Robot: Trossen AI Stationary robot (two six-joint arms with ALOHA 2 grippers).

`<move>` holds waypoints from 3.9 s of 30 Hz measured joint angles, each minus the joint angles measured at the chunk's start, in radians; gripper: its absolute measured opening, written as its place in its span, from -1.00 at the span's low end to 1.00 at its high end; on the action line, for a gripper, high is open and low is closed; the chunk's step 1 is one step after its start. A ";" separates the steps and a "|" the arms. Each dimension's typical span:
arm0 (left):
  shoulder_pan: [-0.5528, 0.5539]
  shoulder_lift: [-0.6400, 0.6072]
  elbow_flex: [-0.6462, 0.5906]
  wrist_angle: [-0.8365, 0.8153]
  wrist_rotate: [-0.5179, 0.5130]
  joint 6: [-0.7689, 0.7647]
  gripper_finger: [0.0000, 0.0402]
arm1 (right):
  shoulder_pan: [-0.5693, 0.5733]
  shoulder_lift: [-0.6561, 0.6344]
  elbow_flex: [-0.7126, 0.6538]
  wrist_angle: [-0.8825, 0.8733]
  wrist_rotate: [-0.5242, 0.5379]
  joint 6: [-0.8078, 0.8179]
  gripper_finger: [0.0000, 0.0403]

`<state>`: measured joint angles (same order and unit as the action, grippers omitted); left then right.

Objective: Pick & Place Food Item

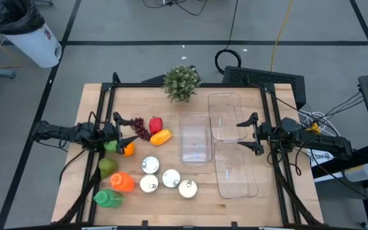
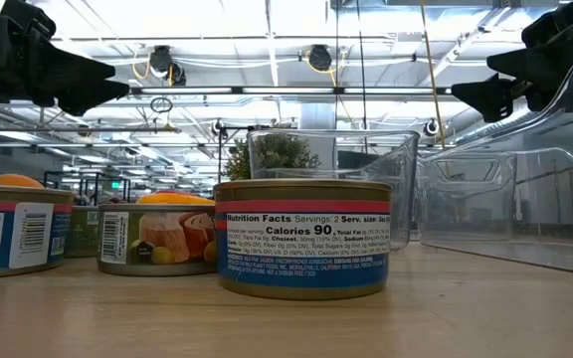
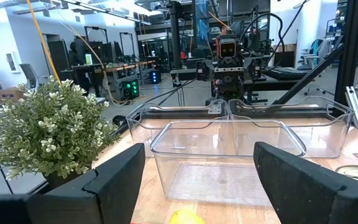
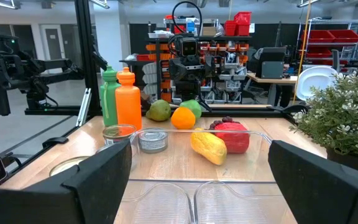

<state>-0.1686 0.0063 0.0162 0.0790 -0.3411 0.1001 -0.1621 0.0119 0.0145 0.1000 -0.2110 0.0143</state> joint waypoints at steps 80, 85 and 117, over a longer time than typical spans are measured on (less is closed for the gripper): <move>0.227 1.369 0.860 -0.650 -0.062 -1.027 0.74 | 0.000 0.000 0.000 0.000 0.000 0.000 0.78; 0.281 1.480 0.880 -0.651 -0.046 -1.100 0.82 | 0.000 0.000 0.000 0.000 0.000 0.000 0.78; 0.302 1.606 0.861 -0.655 -0.092 -1.030 0.69 | 0.000 0.000 0.000 0.000 0.000 0.000 0.78</move>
<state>0.1333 1.6126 0.8771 -0.5761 -0.4328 -0.9301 -0.1623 0.0120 0.0143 0.0998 -0.2108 0.0143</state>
